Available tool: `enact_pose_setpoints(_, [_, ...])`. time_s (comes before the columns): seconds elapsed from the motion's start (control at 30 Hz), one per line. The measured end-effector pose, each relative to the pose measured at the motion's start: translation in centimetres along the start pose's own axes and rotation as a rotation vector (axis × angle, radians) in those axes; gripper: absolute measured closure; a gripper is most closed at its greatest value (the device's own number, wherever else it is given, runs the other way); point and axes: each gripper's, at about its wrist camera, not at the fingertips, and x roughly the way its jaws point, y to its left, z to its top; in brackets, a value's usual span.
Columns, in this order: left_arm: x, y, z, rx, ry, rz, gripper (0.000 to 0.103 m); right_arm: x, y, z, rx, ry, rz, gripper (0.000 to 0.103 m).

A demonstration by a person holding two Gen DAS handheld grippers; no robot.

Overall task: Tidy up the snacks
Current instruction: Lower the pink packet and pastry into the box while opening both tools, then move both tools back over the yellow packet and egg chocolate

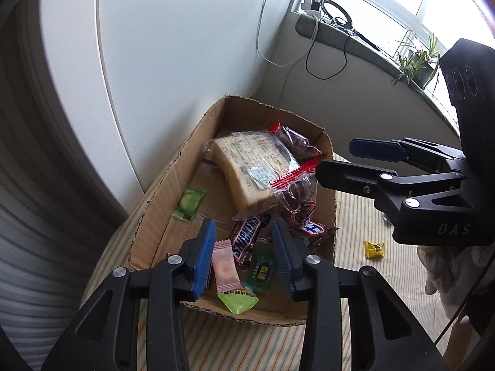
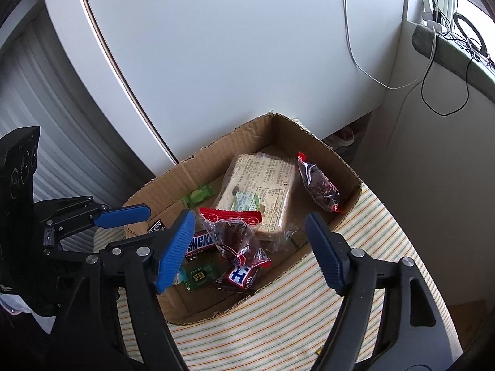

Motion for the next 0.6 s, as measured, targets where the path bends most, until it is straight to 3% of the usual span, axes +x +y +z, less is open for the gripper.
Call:
enact_pose_setpoints(0.1, [0.0,-0.3,0.1,0.007,-0.001,0.004,0.066,-0.6,-0.5,-0.3,0.007,-0.003,-0.005,0.019])
enact_pose_setpoints(0.6, [-0.1,-1.9,0.8,0.029,-0.012,-0.002,0.066,-5.0,-5.9,-3.3,0.113,-0.057,-0.059,0.019])
